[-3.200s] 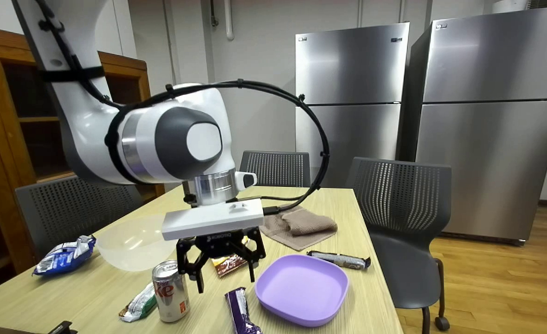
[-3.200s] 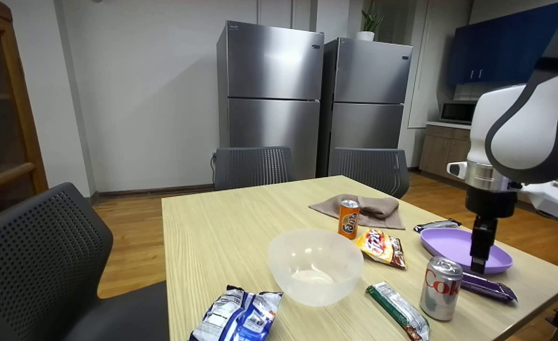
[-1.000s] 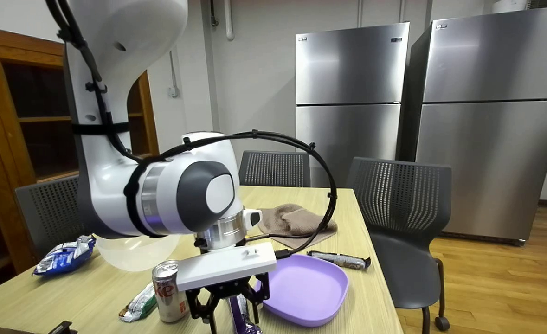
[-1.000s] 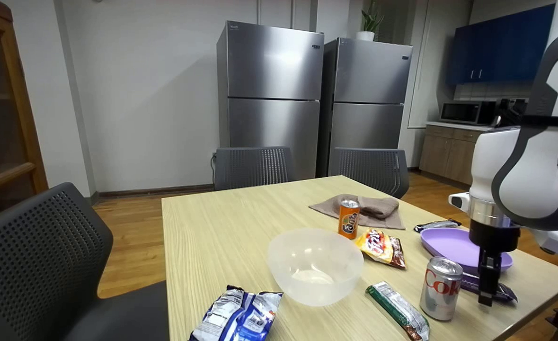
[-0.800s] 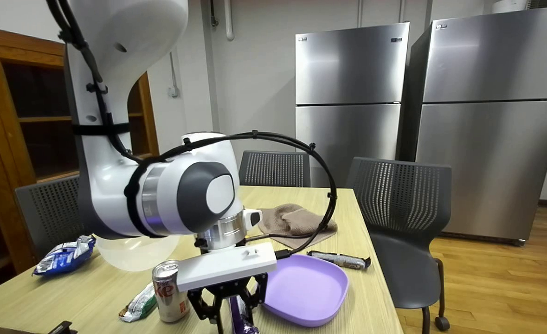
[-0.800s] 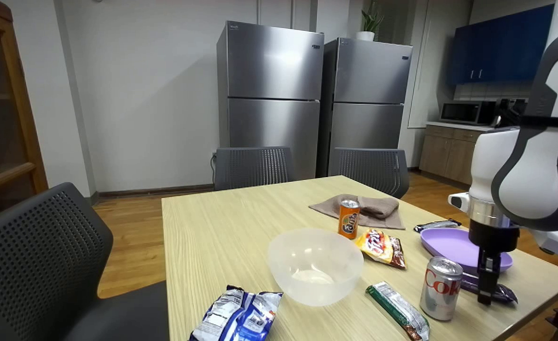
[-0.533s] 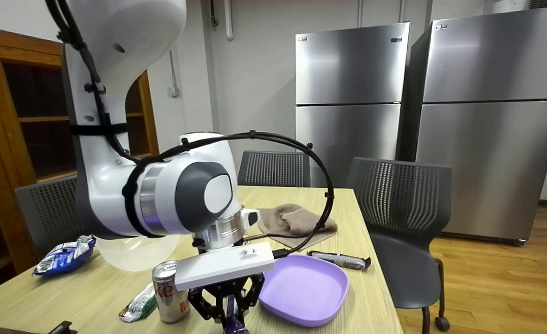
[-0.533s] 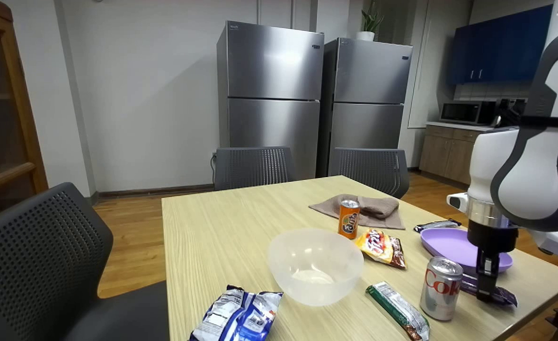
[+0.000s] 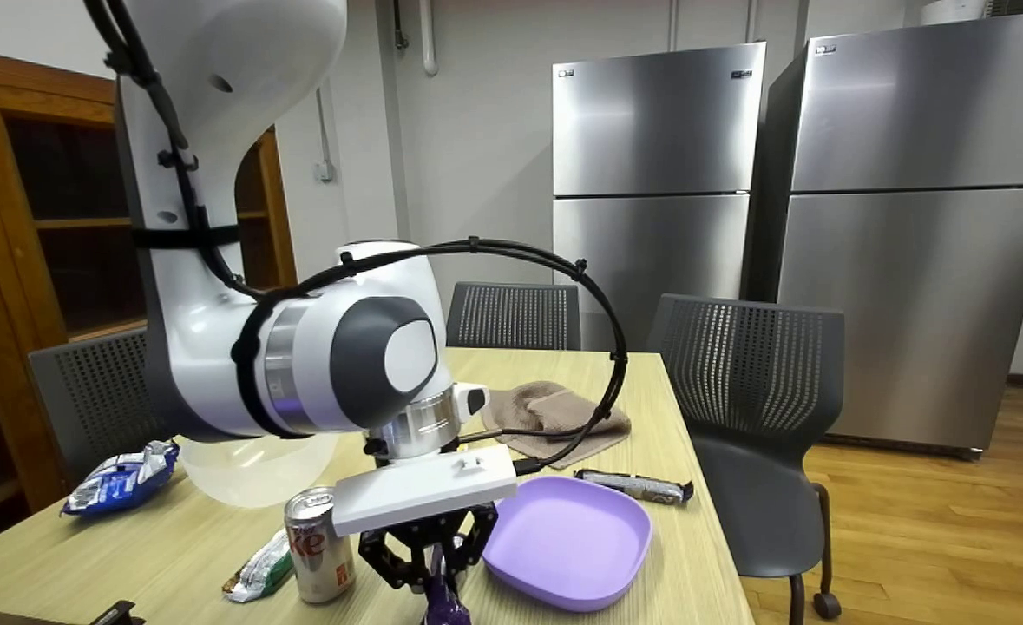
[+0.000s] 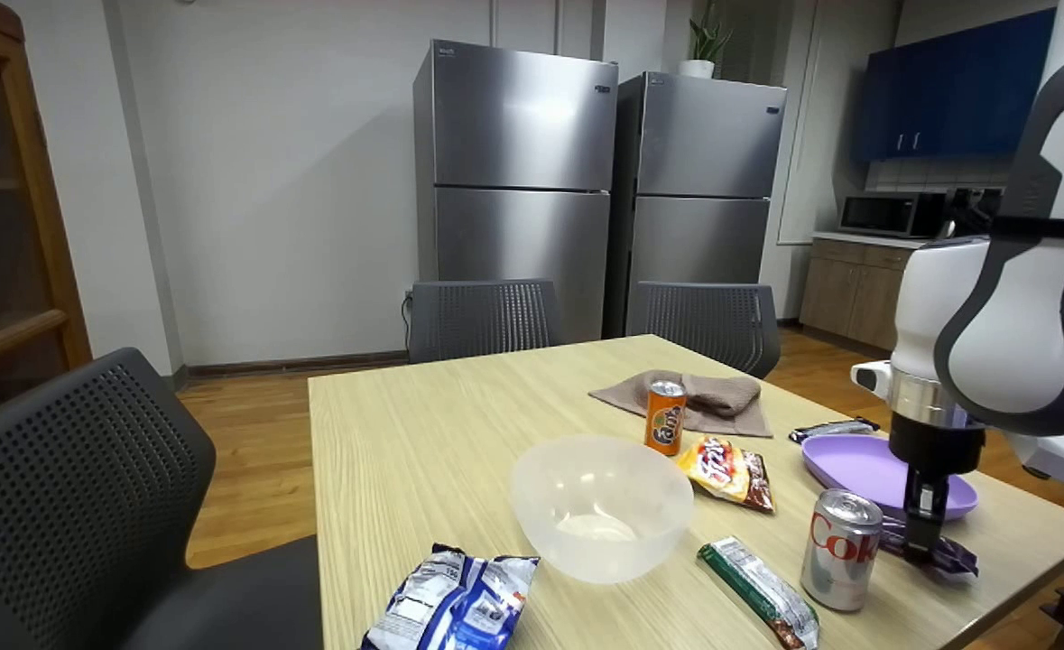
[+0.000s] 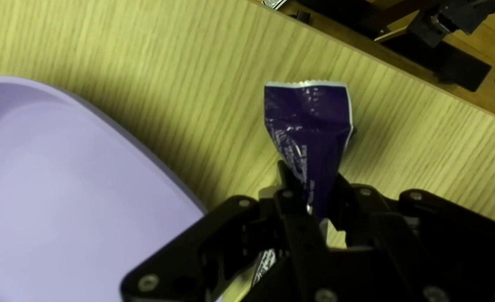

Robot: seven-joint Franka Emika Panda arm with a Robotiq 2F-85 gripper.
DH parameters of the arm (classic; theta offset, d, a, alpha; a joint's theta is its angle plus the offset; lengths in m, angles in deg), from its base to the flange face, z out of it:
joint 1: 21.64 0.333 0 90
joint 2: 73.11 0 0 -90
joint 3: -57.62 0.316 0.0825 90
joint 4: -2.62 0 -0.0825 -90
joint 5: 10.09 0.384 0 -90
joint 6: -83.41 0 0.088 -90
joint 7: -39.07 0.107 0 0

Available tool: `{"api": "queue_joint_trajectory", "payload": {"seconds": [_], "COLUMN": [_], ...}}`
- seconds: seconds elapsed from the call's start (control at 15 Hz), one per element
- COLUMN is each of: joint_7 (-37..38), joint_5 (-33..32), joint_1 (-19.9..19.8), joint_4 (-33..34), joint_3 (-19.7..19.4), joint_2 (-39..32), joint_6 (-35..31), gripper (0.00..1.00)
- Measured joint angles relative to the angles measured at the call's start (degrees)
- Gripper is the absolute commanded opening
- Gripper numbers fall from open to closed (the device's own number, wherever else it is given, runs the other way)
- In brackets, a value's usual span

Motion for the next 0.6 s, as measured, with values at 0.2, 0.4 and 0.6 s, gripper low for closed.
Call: {"api": "queue_joint_trajectory", "payload": {"seconds": [0.2,0.4,0.6], "joint_7": [0.0,-0.03,-0.15], "joint_5": [0.04,0.25,2.41], "joint_1": [-2.34,-5.47,-10.16], "joint_4": [-0.28,-1.12,-2.34], "joint_3": [1.53,3.92,8.4], "joint_2": [1.91,4.67,7.4], "joint_6": [0.01,0.03,0.07], "gripper": [0.04,0.04,0.04]}}
